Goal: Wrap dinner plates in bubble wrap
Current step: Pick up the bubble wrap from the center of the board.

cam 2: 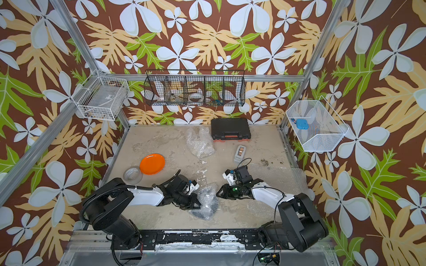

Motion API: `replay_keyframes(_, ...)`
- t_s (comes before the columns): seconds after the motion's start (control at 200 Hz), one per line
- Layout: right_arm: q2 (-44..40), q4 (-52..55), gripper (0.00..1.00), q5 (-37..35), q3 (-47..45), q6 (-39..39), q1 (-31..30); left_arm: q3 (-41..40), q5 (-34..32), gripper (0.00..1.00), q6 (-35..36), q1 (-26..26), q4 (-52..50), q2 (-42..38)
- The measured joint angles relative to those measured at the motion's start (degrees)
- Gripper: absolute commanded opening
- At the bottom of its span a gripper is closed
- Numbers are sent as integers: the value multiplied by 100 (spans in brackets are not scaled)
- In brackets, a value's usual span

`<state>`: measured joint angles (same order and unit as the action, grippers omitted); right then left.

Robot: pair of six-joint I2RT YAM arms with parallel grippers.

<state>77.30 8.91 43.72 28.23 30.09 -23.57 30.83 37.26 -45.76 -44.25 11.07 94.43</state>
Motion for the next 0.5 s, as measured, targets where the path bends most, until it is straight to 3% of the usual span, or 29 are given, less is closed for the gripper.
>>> replay_keyframes(0.205,282,-957,42,800,-673,372,-15,46,74,5,68,13,-39,55)
replay_keyframes(0.375,643,-1587,18,1010,-761,597,-210,68,94,5,85,13,-61,74)
replay_keyframes(0.495,605,-1499,6,855,-719,691,-223,114,-24,6,87,11,-221,-15)
